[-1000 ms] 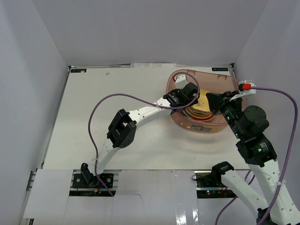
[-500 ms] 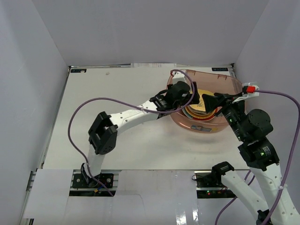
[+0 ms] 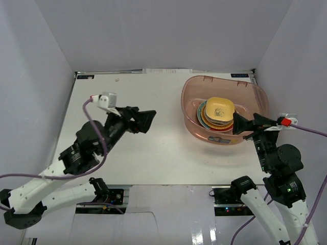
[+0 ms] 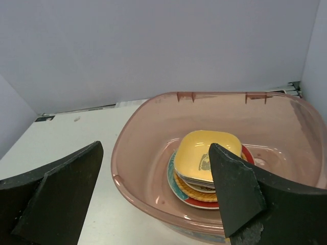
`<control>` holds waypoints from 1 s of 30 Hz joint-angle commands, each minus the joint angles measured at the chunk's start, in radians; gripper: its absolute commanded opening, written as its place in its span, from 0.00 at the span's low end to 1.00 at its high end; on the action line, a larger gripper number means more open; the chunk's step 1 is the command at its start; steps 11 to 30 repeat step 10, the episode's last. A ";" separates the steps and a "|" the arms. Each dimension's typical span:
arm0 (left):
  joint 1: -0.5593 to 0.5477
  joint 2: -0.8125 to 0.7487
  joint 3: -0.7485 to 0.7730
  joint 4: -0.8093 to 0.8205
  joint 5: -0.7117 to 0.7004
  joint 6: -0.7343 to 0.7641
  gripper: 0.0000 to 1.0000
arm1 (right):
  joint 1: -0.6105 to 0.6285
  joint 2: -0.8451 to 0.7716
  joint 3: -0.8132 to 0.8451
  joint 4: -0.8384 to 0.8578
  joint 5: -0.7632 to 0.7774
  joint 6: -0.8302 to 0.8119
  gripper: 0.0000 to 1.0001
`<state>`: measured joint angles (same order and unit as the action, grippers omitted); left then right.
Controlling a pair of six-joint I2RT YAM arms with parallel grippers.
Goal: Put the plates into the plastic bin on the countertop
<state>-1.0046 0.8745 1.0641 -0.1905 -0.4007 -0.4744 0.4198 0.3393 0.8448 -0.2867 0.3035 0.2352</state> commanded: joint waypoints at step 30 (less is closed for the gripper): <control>-0.003 -0.307 -0.027 -0.175 -0.027 0.091 0.98 | -0.001 -0.109 0.006 0.232 -0.033 -0.175 0.90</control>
